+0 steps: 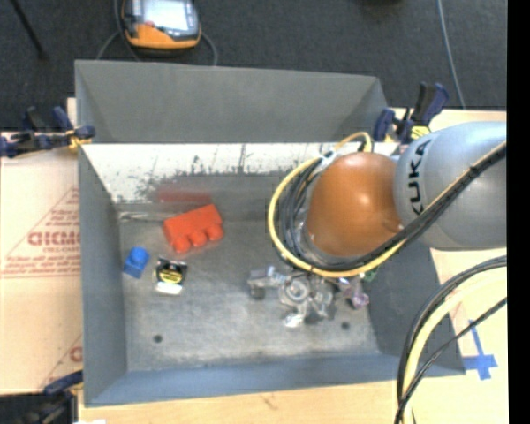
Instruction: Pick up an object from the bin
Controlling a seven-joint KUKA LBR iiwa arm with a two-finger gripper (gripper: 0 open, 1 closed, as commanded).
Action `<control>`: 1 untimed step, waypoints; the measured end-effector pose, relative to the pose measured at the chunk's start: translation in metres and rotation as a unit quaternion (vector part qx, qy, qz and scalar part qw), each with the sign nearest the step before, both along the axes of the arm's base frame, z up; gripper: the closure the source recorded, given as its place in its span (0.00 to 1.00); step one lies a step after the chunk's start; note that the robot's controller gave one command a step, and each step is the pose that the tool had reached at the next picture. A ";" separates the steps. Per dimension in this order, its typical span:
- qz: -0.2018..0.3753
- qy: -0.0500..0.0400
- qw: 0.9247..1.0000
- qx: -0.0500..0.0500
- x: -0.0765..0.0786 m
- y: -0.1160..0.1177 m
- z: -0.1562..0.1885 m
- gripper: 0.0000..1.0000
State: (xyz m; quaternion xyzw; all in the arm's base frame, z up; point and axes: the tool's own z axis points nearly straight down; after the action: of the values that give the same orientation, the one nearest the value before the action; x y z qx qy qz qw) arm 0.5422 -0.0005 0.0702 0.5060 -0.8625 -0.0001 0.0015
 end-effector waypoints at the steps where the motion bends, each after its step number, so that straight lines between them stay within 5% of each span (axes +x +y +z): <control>1: -0.001 0.000 1.000 0.000 0.000 0.000 0.000 1.00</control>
Offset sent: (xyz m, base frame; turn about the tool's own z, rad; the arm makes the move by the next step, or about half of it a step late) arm 0.0000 0.0000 0.0000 0.0000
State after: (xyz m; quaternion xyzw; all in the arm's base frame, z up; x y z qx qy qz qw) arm 0.5425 -0.0009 0.0707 0.5048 -0.8632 -0.0001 0.0010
